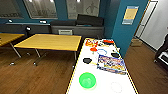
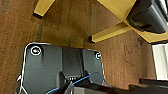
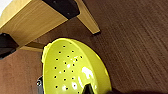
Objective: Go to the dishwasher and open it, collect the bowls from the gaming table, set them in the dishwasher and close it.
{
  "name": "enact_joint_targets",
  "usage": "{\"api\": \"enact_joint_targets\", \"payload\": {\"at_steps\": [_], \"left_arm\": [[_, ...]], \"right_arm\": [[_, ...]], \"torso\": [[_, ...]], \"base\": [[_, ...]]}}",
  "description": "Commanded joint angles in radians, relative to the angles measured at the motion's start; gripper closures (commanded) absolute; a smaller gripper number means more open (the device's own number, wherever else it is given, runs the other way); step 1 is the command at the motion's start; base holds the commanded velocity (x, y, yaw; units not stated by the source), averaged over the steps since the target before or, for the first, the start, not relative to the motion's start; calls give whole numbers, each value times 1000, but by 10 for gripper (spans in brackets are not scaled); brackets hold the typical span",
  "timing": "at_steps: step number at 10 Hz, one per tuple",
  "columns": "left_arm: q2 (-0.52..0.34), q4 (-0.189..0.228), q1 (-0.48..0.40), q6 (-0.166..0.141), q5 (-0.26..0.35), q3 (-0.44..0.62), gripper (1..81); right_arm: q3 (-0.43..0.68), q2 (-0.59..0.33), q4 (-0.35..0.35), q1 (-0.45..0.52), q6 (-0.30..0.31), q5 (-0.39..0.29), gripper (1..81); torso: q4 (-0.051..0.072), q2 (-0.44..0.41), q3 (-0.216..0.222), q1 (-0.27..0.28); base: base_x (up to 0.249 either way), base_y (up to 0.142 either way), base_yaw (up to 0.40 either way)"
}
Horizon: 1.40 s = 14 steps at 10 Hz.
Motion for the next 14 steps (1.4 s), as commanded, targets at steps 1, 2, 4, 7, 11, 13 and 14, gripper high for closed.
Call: {"api": "enact_joint_targets", "payload": {"at_steps": [1, 2, 4, 7, 11, 13, 14], "left_arm": [[-201, -55, -184, -27, 63, 204, 10], [-236, -72, -230, -27, 91, 239, 10], [-278, -110, -337, -30, 171, 302, 10], [-255, -202, -563, -30, 386, 338, 10], [-166, -334, -827, -62, 582, 285, 10], [-117, -343, -861, -116, 568, 207, 10], [-112, -343, -870, -177, 534, 164, 10]], "right_arm": [[-44, -30, -50, 13, -1, 19, 811], [-54, -18, -50, 11, -3, 19, 811], [-81, 2, -47, 6, 0, 20, 811], [-101, 27, -50, 6, -1, 11, 811], [-121, 56, -63, 23, 2, 12, 811], [-121, 62, -67, 26, 2, 12, 811], [-121, 67, -69, 31, 2, 11, 811]], "torso": [[0, 0, 0, 0], [0, 0, 0, 0], [0, 0, 0, 0], [0, 0, 0, 0], [0, 0, 0, 0], [0, 0, 0, 0], [0, 0, 0, 0]], "base": [[0, 0, 0], [0, 0, 0], [0, 0, 0], [0, 0, 0], [0, 0, 0], [0, 0, 0], [0, 0, 0]]}}
